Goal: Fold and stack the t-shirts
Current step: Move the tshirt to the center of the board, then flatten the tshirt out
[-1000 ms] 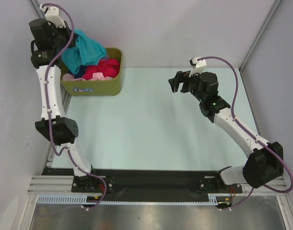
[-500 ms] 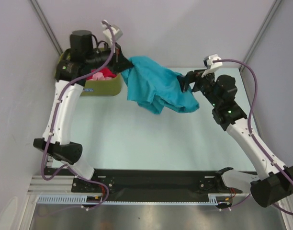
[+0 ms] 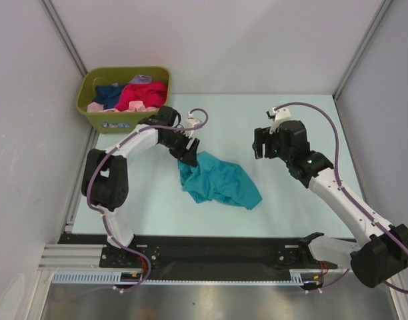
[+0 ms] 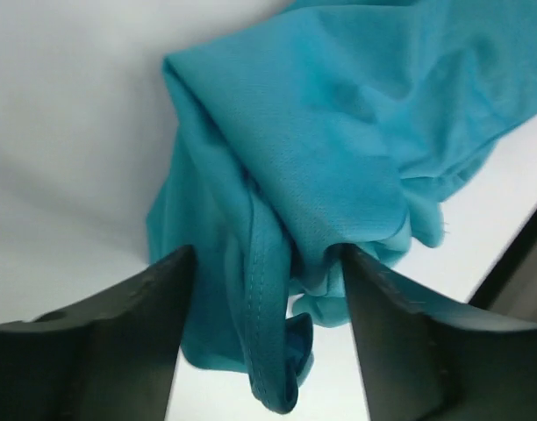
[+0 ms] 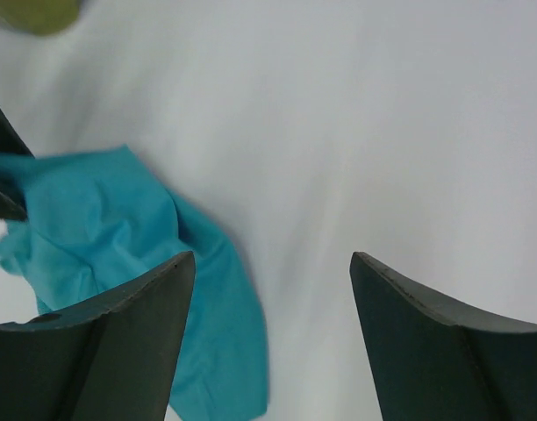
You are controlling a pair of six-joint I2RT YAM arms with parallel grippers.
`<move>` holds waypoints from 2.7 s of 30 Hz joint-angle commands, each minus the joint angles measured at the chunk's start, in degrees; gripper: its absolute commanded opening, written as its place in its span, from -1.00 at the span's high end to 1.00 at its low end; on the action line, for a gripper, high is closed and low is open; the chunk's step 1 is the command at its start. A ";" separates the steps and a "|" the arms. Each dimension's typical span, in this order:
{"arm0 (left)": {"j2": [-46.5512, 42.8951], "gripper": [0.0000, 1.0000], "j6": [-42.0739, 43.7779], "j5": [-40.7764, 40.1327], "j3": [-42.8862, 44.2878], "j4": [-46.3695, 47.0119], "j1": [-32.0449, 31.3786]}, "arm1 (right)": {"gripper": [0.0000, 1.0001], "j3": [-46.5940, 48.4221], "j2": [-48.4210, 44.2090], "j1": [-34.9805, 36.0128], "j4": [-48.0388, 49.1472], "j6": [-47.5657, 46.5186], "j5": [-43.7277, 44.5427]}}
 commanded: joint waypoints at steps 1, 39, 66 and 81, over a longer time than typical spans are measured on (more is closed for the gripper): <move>-3.20 -0.51 4.30 -4.64 0.62 3.79 0.57 | -0.48 -0.23 0.29 2.77 -7.58 3.29 4.36; -27.38 -0.76 -2.20 -9.90 -20.31 6.42 9.11 | 1.00 11.40 14.40 20.55 -17.35 17.18 11.44; -17.96 0.99 0.34 -26.43 1.20 6.64 -4.10 | 1.00 11.14 -0.85 -3.13 -20.42 19.92 -10.32; -43.98 0.98 18.52 -33.29 23.92 -17.74 3.82 | 1.00 34.77 -3.12 20.00 -19.12 20.24 -8.82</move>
